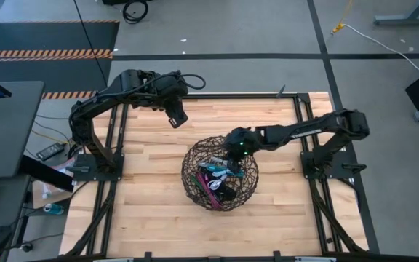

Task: Pick and place USB-C Cables
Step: Adjust the black wire basket on the table

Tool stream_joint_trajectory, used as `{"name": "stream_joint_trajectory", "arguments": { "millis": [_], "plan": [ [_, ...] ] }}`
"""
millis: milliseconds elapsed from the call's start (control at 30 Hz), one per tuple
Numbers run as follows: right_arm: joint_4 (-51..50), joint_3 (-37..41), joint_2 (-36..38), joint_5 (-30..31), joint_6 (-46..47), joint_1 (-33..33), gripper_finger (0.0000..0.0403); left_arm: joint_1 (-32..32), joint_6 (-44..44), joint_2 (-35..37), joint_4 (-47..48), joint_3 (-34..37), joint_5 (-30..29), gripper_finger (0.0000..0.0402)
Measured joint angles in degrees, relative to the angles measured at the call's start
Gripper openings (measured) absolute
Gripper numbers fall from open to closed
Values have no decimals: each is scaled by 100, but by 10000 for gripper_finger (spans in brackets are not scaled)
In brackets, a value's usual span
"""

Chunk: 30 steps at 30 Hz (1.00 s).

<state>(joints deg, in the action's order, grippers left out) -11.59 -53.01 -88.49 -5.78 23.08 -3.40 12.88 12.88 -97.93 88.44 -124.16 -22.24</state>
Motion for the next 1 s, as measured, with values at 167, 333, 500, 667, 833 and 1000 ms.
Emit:
{"name": "stream_joint_trajectory", "arguments": {
  "millis": [167, 333, 500, 667, 833, 1000],
  "plan": [
    [467, -7, -397, -14, -244, -113, 0, 0, 1, 0, -4, 0, 0, 144],
    [756, -5, -520, -164, -460, -299, 0, 0, 63, 0, -8, 0, 0, 144],
    [893, -25, -535, -200, -684, -583, 0, 0, 153, 0, -14, 0, 0, 144],
    [948, -52, -529, -209, -932, -806, 0, 0, 155, 0, -24, 0, 0, 144],
    [966, -57, -527, -225, -1099, -1010, 0, 0, 155, 0, -30, 0, 0, 144],
    [1012, -59, -527, -220, -1279, -1184, 0, 2, 155, 0, -31, 0, 0, 144]
  ]
}}
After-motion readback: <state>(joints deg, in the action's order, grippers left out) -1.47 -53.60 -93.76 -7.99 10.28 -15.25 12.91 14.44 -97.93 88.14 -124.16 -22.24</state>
